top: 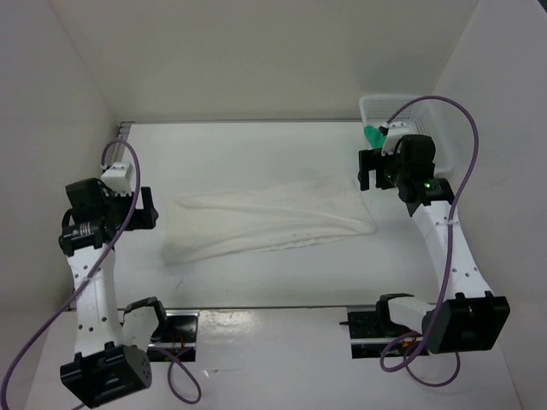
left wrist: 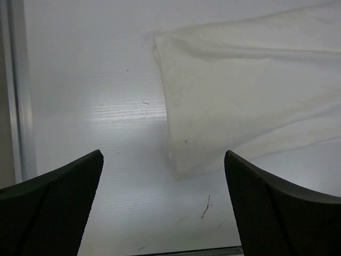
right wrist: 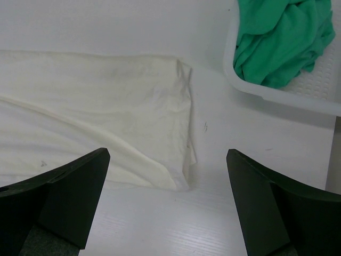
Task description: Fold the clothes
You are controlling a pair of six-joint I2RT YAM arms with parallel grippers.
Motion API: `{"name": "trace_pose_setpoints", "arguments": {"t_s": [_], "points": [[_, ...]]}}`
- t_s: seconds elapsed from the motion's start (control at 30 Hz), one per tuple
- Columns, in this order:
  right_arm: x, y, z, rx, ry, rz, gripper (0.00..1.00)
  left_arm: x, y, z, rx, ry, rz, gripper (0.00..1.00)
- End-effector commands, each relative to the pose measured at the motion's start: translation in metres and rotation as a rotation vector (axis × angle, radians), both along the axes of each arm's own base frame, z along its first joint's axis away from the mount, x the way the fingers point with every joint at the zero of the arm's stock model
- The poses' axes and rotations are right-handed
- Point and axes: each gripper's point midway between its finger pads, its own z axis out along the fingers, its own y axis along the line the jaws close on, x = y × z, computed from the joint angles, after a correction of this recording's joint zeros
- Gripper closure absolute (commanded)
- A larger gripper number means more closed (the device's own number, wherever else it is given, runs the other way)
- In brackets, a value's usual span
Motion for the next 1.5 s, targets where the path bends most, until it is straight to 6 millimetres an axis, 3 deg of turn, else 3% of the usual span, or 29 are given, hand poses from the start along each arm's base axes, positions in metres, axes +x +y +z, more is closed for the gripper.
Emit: {"name": "trace_pose_setpoints", "arguments": {"t_s": [0.0, 0.2, 0.4, 1.07, 1.3, 1.47], "points": [[0.014, -0.006, 0.007, -0.007, -0.049, -0.037, 0.01, 0.009, -0.005, 0.041, 0.014, -0.193, -0.055, 0.00], [0.015, -0.012, 0.004, -0.017, -0.048, -0.071, 0.01, 0.006, 0.003, 0.050, 0.049, -0.250, -0.013, 0.00], [0.022, -0.015, -0.016, -0.031, 0.009, -0.087, 0.01, 0.000, -0.002, 0.062, 0.072, -0.316, -0.024, 0.00], [0.025, -0.018, -0.020, -0.043, 0.018, -0.103, 0.01, 0.004, -0.002, 0.050, 0.042, -0.267, -0.031, 0.00], [0.029, -0.021, -0.042, -0.058, 0.091, -0.114, 0.01, 0.003, -0.002, 0.052, 0.046, -0.276, -0.031, 0.00], [0.030, -0.021, -0.038, -0.058, 0.082, -0.115, 0.01, 0.004, -0.002, 0.050, 0.042, -0.267, -0.031, 0.00]]}}
